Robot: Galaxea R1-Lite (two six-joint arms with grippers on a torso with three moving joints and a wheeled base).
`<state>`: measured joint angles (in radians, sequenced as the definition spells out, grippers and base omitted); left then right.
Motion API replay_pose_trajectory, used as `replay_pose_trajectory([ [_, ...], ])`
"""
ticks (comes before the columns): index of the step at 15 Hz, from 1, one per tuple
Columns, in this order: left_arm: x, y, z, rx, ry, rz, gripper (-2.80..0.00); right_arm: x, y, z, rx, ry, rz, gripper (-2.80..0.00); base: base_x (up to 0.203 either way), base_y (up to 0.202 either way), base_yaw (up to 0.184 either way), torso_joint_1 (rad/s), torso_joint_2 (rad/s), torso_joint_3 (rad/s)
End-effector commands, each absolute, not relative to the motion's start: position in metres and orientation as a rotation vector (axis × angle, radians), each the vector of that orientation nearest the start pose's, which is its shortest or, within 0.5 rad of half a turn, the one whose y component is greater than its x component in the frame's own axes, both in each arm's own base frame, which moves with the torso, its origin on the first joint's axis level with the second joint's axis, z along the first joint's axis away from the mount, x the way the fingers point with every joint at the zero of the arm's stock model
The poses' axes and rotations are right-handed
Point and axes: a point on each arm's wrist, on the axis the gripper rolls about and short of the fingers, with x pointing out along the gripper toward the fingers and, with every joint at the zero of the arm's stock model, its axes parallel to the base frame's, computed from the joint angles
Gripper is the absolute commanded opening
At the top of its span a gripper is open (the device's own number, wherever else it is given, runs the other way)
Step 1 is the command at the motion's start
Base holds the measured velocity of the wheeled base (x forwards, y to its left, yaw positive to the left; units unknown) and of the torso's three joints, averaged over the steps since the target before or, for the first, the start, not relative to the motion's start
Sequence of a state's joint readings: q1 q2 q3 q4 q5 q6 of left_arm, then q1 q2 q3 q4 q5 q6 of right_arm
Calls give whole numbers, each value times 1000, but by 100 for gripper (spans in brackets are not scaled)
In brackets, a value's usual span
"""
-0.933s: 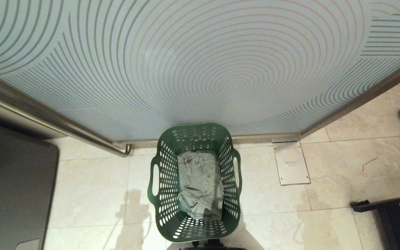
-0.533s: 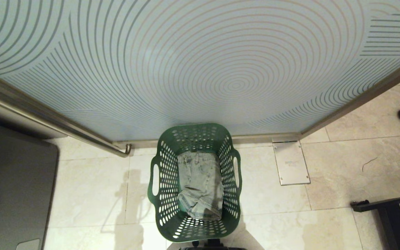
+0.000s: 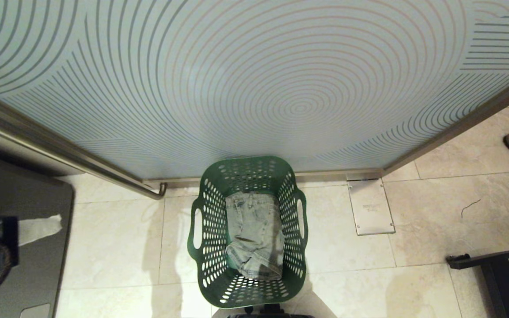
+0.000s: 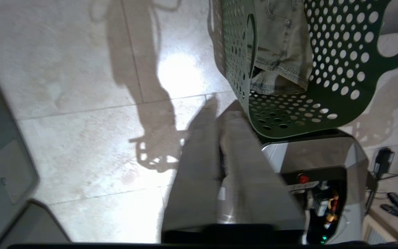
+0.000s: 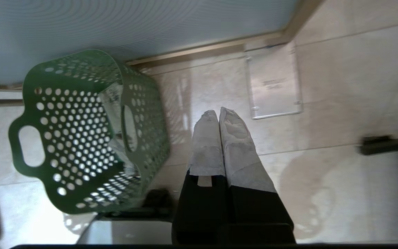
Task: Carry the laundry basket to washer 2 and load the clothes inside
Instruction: Pick up the clothes basket and put it beside the washing machine
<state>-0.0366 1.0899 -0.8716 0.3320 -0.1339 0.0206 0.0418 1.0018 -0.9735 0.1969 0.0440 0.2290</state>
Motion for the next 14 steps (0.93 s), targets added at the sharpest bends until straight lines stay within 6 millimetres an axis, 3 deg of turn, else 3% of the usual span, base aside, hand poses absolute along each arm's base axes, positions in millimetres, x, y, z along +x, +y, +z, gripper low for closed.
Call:
replay_pose_trajectory([
  [1,187,-15,220,-15,716,-202,0,184,14,275,236,386,71,-280,0,0,0,0,0,0],
  [2,199,-20,212,-16,744,-224,0,209,20,266,242,381,88,0,0,0,0,0,0,0],
  [3,205,-28,206,-14,758,-257,0,230,24,258,247,357,104,0,0,0,0,0,0,0],
  [5,205,-39,204,-8,760,-258,0,255,35,246,272,308,147,0,0,0,0,0,0,0],
  [8,212,-46,195,22,794,-227,0,273,66,241,311,340,227,0,0,0,0,0,0,0],
  [11,207,-63,187,-8,831,-199,0,277,86,236,331,360,229,0,0,0,0,0,0,0],
  [14,216,-72,173,-53,860,-175,0,284,117,221,325,412,299,0,0,0,0,0,0,0],
])
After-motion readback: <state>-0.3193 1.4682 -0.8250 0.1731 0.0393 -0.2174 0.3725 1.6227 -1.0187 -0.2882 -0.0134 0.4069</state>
